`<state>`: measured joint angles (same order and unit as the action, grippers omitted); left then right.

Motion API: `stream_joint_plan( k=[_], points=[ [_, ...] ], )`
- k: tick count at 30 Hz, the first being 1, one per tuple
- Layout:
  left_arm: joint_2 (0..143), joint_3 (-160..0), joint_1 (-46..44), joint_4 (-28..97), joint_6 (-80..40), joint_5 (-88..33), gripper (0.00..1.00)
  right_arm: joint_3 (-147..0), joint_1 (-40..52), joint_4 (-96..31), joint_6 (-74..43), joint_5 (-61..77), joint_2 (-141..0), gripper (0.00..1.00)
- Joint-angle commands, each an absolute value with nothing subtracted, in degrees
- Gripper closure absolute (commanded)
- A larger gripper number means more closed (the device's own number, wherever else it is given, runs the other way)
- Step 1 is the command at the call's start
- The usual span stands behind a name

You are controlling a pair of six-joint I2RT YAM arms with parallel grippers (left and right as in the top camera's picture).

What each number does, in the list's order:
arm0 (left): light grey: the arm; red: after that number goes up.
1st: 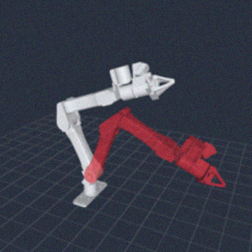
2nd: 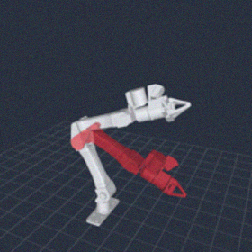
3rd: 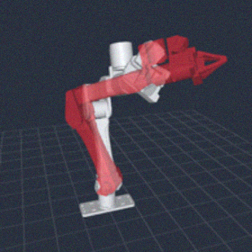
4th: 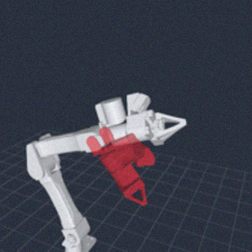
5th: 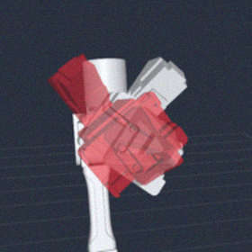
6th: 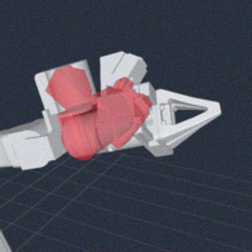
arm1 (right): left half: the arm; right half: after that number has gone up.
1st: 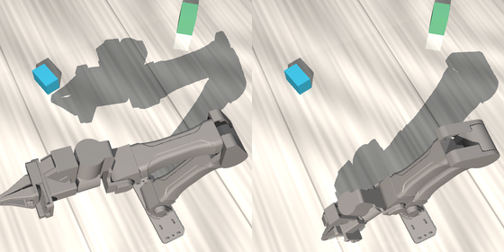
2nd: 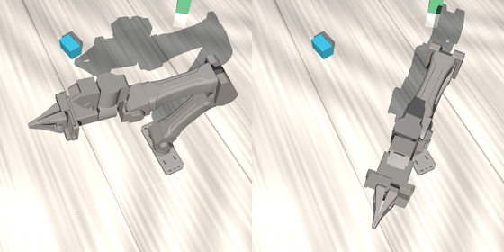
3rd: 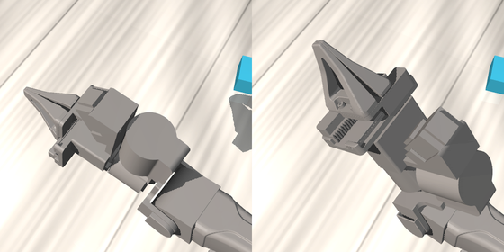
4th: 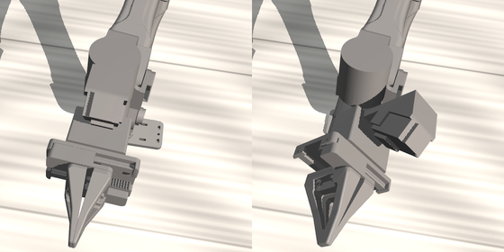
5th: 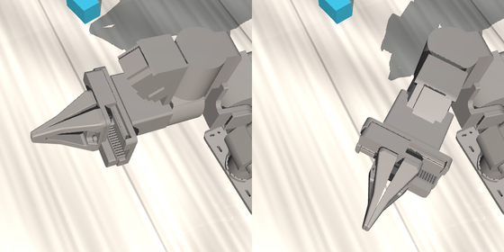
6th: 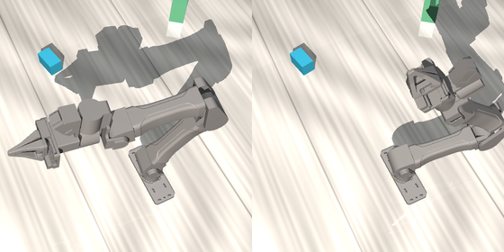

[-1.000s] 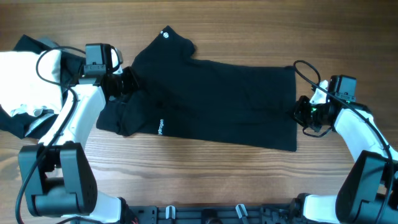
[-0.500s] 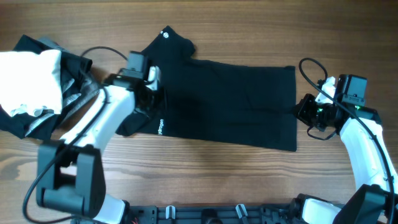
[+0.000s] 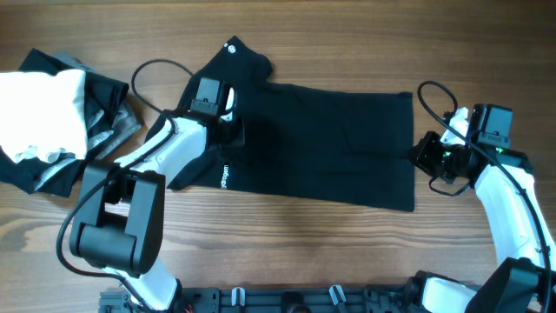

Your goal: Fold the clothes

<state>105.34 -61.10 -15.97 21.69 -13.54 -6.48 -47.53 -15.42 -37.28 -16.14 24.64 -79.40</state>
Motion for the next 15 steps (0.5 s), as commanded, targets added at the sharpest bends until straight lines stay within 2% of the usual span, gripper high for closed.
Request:
stream_joint_plan(
  k=[1,5,8,10,11,12,13,15],
  points=[
    [105.3,-63.4,-15.9,17.7,-12.6,-3.0,0.96,-48.4,-15.3,-37.3,-15.2,25.8,-79.2,0.93],
    [105.2,-69.2,-15.9,19.8,-12.8,-5.0,0.95,-48.4,-15.3,-37.3,-15.2,25.7,-79.2,0.93],
    [104.9,-74.5,-15.9,26.0,-12.1,-5.5,0.91,-48.4,-15.3,-37.4,-15.2,25.5,-79.2,0.92],
    [104.3,-79.2,-15.6,33.2,-11.9,-4.6,0.82,-48.4,-15.3,-37.4,-15.2,25.5,-79.2,0.92],
    [103.9,-81.1,-15.4,36.4,-11.9,-4.2,0.72,-48.4,-15.3,-37.4,-15.2,25.5,-79.2,0.90],
    [103.2,-82.9,-15.1,39.8,-11.9,-4.2,0.69,-48.4,-15.3,-37.4,-15.2,25.5,-79.2,0.89],
    [102.4,-84.3,-14.7,43.7,-12.0,-4.2,0.71,-48.4,-15.3,-37.4,-15.2,25.5,-79.2,0.89],
    [101.9,-84.3,-14.7,48.0,-12.0,-4.2,0.92,-48.4,-15.3,-37.4,-15.2,25.6,-79.2,0.87]
  ],
)
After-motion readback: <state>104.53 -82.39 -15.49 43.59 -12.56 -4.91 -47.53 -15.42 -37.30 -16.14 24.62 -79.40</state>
